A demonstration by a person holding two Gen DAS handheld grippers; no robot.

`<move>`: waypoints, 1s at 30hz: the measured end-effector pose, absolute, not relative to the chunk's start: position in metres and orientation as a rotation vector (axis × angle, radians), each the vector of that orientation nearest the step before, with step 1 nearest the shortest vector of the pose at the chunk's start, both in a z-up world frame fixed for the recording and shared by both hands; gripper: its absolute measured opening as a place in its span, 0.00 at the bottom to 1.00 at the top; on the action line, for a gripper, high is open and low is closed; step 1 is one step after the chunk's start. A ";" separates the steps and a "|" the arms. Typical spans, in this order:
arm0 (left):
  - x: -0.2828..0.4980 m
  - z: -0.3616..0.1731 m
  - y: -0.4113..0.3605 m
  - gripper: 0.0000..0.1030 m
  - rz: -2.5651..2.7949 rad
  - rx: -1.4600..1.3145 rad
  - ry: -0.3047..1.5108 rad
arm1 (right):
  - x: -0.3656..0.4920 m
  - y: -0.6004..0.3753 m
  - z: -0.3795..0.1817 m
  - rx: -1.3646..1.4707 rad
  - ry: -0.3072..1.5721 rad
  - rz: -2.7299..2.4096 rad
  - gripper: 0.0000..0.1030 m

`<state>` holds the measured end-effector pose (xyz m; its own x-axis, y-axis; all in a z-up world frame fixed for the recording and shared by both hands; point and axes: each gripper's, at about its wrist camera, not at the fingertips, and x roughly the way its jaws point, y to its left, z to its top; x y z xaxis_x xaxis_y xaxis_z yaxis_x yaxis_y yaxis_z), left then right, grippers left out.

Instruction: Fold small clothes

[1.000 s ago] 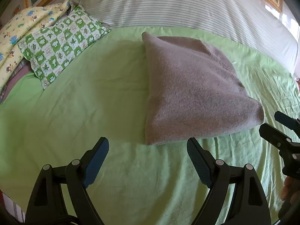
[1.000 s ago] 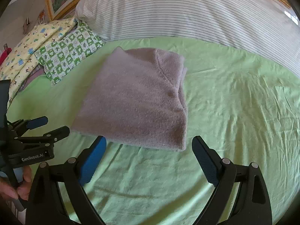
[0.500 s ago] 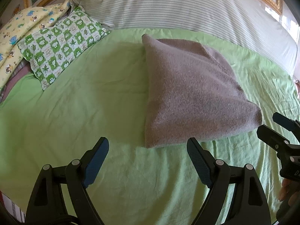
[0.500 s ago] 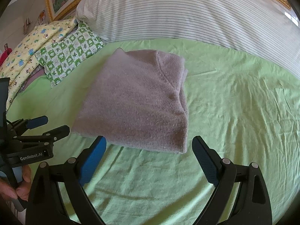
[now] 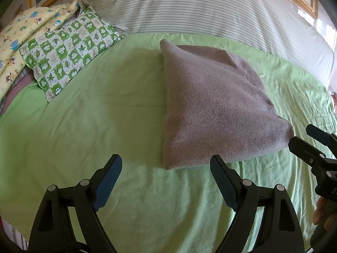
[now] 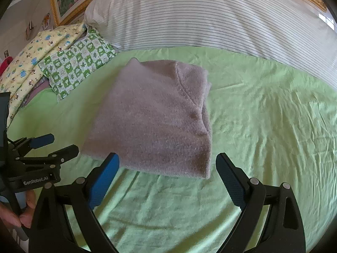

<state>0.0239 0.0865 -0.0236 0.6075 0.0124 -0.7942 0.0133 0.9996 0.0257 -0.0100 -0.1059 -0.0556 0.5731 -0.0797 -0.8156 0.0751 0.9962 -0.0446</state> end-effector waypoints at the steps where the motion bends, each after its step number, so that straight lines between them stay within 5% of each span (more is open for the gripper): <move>1: 0.024 -0.024 0.087 0.84 0.000 0.031 0.917 | -0.009 -0.106 -0.055 -0.006 0.956 -0.090 0.90; 30: 0.028 -0.012 0.085 0.84 0.078 0.051 0.921 | 0.000 -0.099 -0.047 0.009 0.927 -0.092 0.91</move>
